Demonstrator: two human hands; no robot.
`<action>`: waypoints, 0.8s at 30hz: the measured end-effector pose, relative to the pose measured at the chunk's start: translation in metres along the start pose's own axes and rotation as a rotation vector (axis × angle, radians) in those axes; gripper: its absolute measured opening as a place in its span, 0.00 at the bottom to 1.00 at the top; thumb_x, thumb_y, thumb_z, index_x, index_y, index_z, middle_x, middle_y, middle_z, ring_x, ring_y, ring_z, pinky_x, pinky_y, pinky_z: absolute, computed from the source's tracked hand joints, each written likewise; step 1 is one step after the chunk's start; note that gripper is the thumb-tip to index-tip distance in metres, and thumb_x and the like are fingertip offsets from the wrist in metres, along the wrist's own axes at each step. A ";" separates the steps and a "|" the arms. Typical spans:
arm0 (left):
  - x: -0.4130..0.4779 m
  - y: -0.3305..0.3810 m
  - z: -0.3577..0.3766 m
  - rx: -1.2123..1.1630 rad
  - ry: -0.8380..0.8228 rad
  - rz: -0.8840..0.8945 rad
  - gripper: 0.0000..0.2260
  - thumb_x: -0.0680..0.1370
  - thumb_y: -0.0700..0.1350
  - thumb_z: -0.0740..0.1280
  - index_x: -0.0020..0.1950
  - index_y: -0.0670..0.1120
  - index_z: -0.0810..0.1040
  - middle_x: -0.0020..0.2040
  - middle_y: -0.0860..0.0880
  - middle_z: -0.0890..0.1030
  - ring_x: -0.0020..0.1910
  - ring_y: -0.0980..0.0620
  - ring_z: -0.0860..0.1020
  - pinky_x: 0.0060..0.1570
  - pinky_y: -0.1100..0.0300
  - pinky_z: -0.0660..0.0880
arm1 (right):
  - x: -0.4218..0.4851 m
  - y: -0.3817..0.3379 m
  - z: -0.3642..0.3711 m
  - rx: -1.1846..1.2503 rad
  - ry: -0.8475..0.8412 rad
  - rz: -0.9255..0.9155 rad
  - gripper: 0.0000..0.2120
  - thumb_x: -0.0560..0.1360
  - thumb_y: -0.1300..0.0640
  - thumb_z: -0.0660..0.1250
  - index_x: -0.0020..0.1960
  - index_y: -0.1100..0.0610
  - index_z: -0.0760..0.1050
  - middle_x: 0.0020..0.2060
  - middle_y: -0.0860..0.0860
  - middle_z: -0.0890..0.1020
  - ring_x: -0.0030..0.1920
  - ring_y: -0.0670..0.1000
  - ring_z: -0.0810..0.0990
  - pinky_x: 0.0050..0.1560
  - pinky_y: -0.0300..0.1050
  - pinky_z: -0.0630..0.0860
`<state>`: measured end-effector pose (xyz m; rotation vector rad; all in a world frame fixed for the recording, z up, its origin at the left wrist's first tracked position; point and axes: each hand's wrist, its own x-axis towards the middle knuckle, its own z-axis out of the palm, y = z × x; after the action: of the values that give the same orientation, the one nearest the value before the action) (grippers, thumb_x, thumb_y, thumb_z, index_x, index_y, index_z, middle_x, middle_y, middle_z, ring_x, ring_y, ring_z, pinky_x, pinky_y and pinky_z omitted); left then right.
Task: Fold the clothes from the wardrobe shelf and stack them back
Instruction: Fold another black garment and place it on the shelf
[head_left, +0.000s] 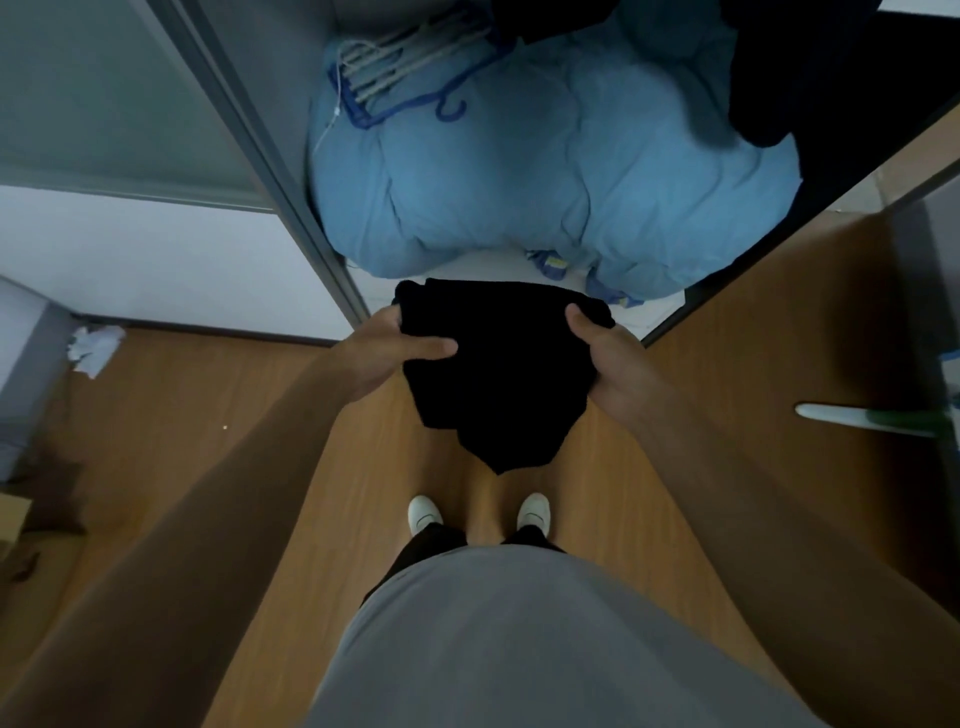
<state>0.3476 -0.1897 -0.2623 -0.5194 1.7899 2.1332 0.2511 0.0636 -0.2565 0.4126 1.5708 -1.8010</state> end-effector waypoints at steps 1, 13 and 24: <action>0.000 -0.005 0.001 0.058 -0.004 -0.015 0.21 0.69 0.41 0.80 0.59 0.42 0.79 0.53 0.46 0.85 0.55 0.48 0.83 0.54 0.57 0.79 | -0.001 -0.001 0.001 -0.004 0.008 0.006 0.15 0.77 0.51 0.71 0.58 0.60 0.80 0.50 0.56 0.86 0.50 0.54 0.86 0.47 0.46 0.82; 0.007 -0.019 0.023 -0.076 0.167 -0.087 0.13 0.82 0.45 0.65 0.66 0.46 0.76 0.63 0.46 0.79 0.61 0.48 0.78 0.50 0.48 0.83 | 0.002 -0.023 -0.023 -0.546 0.140 0.068 0.33 0.73 0.33 0.67 0.68 0.55 0.74 0.60 0.50 0.82 0.60 0.54 0.81 0.62 0.53 0.77; 0.001 -0.006 0.005 -0.211 0.239 0.148 0.10 0.80 0.43 0.66 0.62 0.47 0.80 0.58 0.51 0.84 0.60 0.51 0.82 0.58 0.55 0.79 | -0.004 0.006 0.006 -0.086 0.219 0.136 0.27 0.70 0.34 0.70 0.64 0.46 0.77 0.59 0.45 0.82 0.58 0.47 0.78 0.50 0.50 0.76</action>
<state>0.3486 -0.1836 -0.2672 -0.7431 1.7816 2.4705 0.2586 0.0591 -0.2571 0.6777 1.7178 -1.6225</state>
